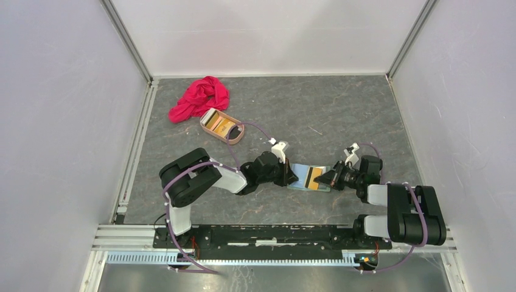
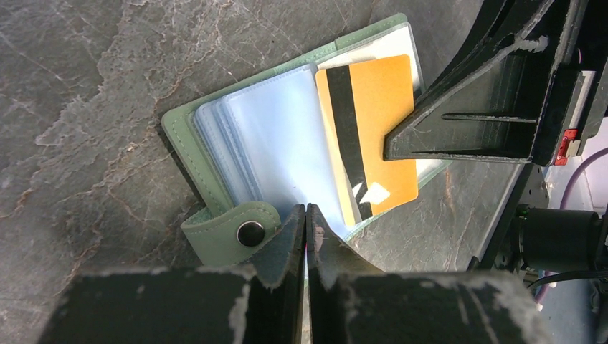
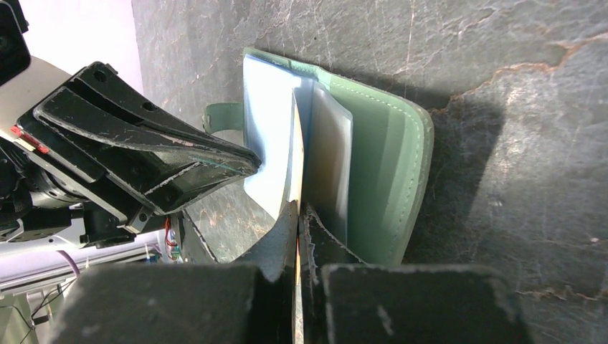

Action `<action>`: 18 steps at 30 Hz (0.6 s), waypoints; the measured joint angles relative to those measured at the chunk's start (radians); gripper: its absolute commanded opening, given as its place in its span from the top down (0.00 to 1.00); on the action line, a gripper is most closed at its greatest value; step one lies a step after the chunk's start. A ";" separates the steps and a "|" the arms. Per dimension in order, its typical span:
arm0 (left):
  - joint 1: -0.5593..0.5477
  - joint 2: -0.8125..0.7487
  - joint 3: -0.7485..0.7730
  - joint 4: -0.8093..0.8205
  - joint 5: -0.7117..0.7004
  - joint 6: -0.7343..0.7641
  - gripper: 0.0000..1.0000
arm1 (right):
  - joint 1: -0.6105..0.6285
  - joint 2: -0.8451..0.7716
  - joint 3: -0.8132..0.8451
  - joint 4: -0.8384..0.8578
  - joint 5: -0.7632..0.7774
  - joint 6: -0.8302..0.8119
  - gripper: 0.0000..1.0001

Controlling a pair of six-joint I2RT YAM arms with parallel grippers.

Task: Put the credit cards into the card holder
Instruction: Insert the credit card into the card holder.

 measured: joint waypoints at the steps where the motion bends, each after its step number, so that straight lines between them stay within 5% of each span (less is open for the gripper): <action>1: 0.000 0.002 0.000 0.004 0.002 0.000 0.91 | 0.003 0.000 0.000 0.000 0.000 0.000 1.00; 18: 0.000 0.024 0.016 0.016 0.031 0.000 0.91 | 0.012 0.041 0.026 -0.011 -0.006 -0.013 1.00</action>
